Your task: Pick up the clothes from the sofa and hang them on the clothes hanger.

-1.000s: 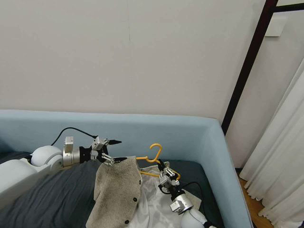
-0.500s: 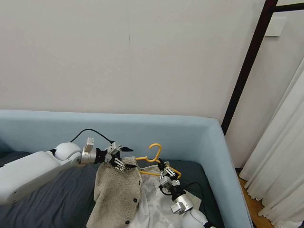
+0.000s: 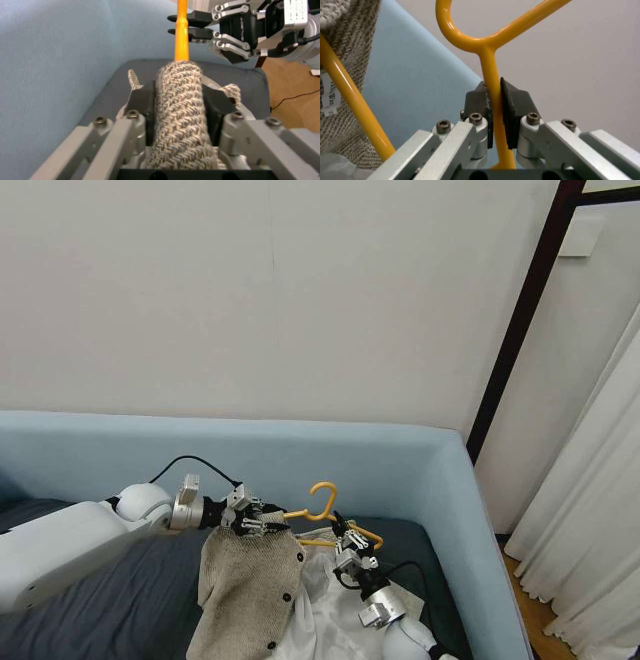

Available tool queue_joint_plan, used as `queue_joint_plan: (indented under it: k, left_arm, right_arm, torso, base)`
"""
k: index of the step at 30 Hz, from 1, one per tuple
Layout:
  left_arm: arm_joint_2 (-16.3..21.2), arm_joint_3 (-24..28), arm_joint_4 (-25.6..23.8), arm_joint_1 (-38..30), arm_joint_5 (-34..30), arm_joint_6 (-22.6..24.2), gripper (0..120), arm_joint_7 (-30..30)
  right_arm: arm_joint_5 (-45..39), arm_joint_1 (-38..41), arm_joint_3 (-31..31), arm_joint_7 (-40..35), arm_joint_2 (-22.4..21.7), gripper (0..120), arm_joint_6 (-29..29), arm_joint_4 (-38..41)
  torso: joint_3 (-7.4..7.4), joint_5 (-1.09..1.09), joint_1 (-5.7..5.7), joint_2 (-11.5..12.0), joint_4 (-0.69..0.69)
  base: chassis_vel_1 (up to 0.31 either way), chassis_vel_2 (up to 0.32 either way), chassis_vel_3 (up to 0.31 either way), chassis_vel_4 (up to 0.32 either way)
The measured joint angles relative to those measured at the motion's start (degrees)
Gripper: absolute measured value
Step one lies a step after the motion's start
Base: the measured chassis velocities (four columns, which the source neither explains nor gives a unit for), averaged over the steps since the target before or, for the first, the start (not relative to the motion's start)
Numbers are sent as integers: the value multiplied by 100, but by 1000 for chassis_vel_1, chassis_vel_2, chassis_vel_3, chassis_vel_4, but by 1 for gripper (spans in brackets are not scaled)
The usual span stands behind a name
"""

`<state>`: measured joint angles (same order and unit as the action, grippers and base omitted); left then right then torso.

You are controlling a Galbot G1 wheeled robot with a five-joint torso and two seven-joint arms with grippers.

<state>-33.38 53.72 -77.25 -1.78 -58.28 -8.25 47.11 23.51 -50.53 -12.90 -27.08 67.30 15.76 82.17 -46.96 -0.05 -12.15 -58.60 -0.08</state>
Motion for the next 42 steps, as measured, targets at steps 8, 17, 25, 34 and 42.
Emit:
queue_joint_plan:
  k: [8,17,25,34,42]
  left_arm:
    - [96,-82,-227,115,113,-31,10,-1]
    - [187,-224,-324,280,118,-52,10,-64]
    - [349,-605,-338,671,129,-86,10,-143]
    - [454,-1365,-324,1326,146,-148,10,-393]
    - [564,-2311,-516,2301,145,-211,10,-645]
  right_arm:
    - [17,-36,-5,-52,3,5,23,13]
    - [-45,-55,-69,-62,2,5,-16,128]
    - [-303,-218,-92,139,-124,27,33,476]
    - [-1222,-702,123,683,-566,58,153,1312]
    - [-2979,-853,550,1711,-1201,88,174,1036]
  torso:
    - [0,1,0,0,1]
    - [0,1,0,0,1]
    - [0,1,1,0,1]
    - [0,1,1,0,1]
    - [0,1,1,0,-1]
  base:
    - [0,0,0,0]
    - [0,0,0,0]
    - [0,0,0,0]
    - [0,0,0,0]
    - [0,0,0,0]
